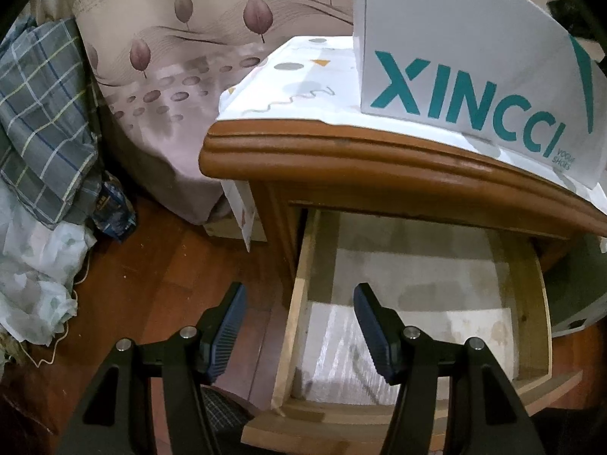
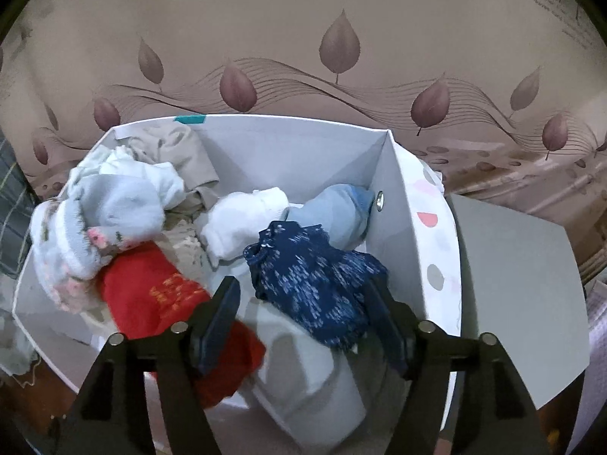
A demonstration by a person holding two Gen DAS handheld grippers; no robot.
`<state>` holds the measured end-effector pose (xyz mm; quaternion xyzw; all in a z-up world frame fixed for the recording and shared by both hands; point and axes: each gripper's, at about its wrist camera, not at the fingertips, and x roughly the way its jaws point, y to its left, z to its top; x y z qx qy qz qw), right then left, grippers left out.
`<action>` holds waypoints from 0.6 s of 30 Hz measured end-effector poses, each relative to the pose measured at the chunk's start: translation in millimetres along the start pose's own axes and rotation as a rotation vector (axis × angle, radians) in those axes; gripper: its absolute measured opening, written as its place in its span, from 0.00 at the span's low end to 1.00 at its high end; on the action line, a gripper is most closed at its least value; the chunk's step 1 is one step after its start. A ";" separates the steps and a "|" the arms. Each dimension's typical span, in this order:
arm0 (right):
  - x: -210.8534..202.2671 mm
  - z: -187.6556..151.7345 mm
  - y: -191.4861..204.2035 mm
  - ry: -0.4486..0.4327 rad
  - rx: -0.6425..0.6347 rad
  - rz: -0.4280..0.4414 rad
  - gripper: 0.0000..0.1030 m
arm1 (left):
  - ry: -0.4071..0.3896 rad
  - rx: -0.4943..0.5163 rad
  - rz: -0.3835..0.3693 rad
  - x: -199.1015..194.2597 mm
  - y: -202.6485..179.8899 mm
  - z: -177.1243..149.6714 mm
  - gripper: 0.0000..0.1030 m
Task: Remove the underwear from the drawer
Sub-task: 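Lower the navy cloth into the white box and open the right gripper, then withdraw the empty right gripper from the box back over the drawer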
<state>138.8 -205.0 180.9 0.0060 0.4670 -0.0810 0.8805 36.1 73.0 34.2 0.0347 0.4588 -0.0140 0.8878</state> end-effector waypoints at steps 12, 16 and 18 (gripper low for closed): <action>-91.7 -54.8 10.3 -0.121 -0.066 0.099 0.93 | 0.005 0.052 0.055 4.1 -9.7 -8.7 0.58; -103.3 -105.1 10.8 -0.144 -0.065 0.155 0.98 | 0.008 0.055 0.051 -2.3 -8.6 -14.1 0.58; -98.9 -137.3 9.3 -0.141 -0.049 0.180 0.98 | -0.003 0.051 0.043 -7.8 -6.9 -16.4 0.58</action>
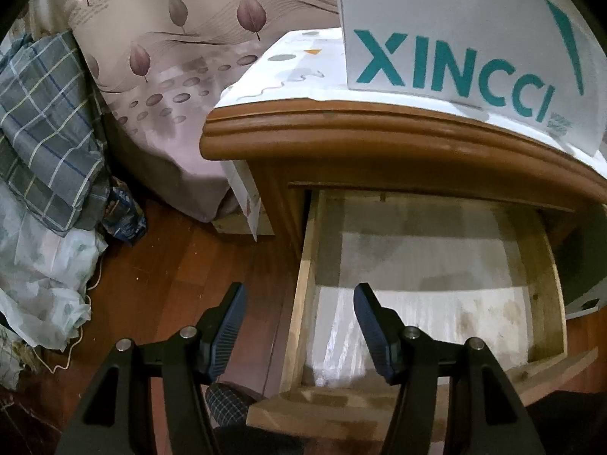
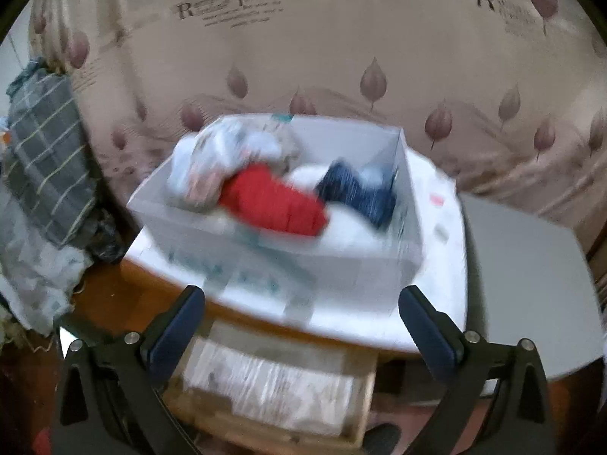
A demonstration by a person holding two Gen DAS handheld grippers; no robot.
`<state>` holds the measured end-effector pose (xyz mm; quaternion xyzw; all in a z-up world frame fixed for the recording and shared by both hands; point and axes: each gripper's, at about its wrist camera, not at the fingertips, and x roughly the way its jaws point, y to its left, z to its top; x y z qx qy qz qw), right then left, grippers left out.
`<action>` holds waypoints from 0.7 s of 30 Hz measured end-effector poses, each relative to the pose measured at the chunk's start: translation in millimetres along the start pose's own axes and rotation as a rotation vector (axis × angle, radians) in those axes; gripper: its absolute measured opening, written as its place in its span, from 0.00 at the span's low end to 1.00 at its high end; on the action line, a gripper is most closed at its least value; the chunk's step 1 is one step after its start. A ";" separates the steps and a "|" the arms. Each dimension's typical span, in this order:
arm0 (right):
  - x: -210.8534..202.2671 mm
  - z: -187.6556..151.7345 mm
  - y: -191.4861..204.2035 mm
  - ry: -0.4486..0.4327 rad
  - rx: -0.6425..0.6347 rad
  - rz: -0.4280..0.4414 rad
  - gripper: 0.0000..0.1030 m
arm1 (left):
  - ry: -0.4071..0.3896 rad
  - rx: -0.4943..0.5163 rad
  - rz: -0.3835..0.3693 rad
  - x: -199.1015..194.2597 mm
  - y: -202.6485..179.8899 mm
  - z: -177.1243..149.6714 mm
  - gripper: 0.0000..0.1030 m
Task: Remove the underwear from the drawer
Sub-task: 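Withdraw the empty right gripper from the box back over the drawer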
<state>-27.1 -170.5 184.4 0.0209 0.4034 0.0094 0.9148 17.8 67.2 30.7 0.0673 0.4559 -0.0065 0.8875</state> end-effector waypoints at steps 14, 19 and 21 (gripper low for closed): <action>68.8 -150.8 -0.8 0.126 0.037 -0.069 0.99 | -0.013 0.041 0.011 -25.4 -18.3 -39.5 0.58; 67.3 -153.6 7.7 0.074 0.002 -0.043 0.99 | -0.017 0.078 0.031 -23.9 -30.8 -48.5 0.58; 67.9 -153.4 8.0 0.069 0.002 -0.039 0.99 | -0.022 0.093 0.037 -23.4 -34.4 -49.4 0.58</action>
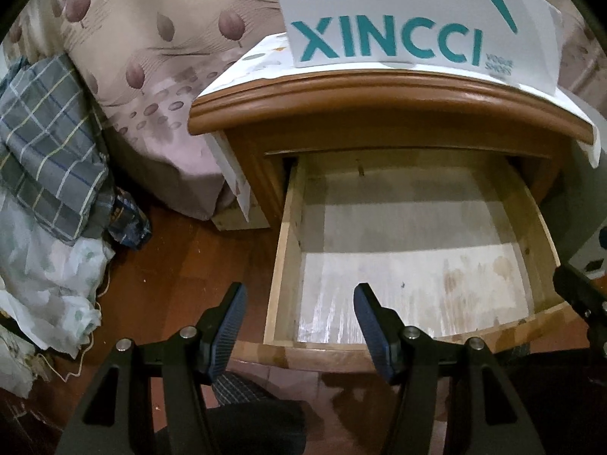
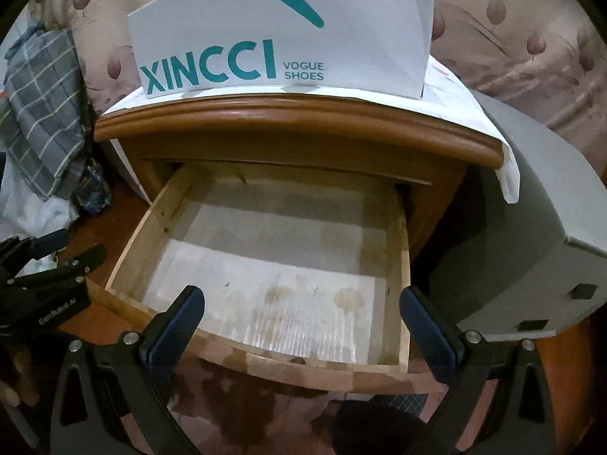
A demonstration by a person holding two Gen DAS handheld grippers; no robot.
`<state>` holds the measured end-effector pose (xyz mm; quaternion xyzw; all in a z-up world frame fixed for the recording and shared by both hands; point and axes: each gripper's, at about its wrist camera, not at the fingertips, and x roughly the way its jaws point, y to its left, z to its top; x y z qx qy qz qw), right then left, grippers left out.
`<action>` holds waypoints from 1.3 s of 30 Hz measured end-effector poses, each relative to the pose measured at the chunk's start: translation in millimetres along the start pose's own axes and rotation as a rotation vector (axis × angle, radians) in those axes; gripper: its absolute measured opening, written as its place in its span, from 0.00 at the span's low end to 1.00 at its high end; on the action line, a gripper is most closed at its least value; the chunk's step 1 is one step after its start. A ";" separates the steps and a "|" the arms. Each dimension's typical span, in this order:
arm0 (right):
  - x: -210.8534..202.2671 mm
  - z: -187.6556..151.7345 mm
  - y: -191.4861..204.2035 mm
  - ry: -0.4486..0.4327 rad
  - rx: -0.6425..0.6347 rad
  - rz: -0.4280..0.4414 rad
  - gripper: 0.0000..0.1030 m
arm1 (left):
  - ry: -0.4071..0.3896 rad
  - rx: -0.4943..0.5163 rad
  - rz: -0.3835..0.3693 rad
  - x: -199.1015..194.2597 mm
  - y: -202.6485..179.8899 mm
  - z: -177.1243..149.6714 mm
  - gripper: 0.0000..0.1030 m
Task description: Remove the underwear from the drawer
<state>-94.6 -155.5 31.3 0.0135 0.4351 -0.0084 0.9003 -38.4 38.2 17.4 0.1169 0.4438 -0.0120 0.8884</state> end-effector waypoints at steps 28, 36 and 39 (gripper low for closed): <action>23.1 -8.7 2.5 0.078 -0.023 -0.045 0.99 | 0.001 0.023 -0.009 4.3 -1.5 -2.2 0.58; 23.9 -8.7 3.5 0.084 -0.025 -0.046 0.99 | 0.004 0.017 -0.013 4.1 -1.7 -1.5 0.58; 23.9 -9.1 3.9 0.084 -0.027 -0.046 0.99 | 0.007 0.008 -0.022 4.1 -0.9 -0.5 0.58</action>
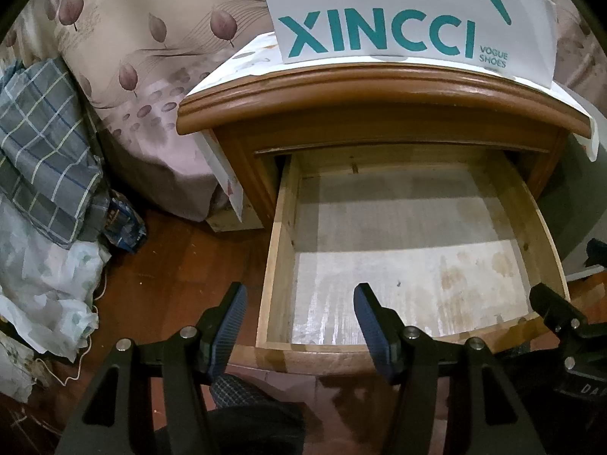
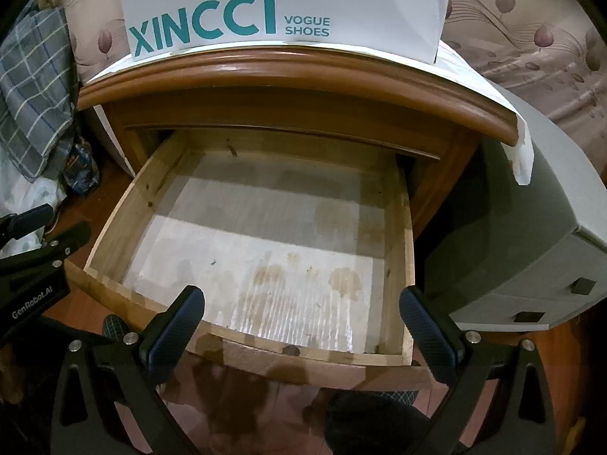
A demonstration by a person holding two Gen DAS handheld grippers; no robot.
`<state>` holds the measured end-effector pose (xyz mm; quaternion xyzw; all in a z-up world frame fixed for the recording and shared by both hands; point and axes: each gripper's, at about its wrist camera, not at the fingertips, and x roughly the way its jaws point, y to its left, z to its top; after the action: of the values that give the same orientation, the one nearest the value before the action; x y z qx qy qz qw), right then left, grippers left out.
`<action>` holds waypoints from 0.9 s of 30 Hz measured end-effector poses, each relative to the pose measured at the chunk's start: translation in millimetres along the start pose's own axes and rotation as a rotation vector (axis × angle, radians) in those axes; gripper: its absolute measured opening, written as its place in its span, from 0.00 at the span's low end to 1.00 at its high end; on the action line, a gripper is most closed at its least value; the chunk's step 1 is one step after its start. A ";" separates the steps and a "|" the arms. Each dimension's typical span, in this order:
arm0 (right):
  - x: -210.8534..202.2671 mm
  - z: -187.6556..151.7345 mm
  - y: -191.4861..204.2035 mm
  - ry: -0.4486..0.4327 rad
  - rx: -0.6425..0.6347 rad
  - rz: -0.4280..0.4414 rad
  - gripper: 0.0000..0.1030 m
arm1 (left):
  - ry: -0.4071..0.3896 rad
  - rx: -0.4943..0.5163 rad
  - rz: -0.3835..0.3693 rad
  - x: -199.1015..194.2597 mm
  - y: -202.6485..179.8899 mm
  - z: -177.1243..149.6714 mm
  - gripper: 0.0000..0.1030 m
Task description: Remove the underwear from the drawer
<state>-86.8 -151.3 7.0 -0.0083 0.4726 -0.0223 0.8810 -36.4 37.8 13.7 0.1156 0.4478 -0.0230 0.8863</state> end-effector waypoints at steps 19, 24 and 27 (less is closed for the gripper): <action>2.6 -0.9 1.8 0.011 -0.010 0.004 0.99 | -0.005 0.010 -0.003 0.7 -5.5 1.0 0.58; 2.8 -0.8 2.2 0.011 -0.013 0.003 0.99 | -0.007 0.010 -0.001 0.5 -5.3 1.1 0.58; 3.0 -1.0 2.9 0.012 -0.018 0.001 0.99 | -0.004 0.012 -0.001 0.8 -5.8 0.6 0.58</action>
<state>-85.9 -148.6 3.8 -0.0158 0.4780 -0.0176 0.8780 -36.3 32.1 12.3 0.1208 0.4458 -0.0263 0.8866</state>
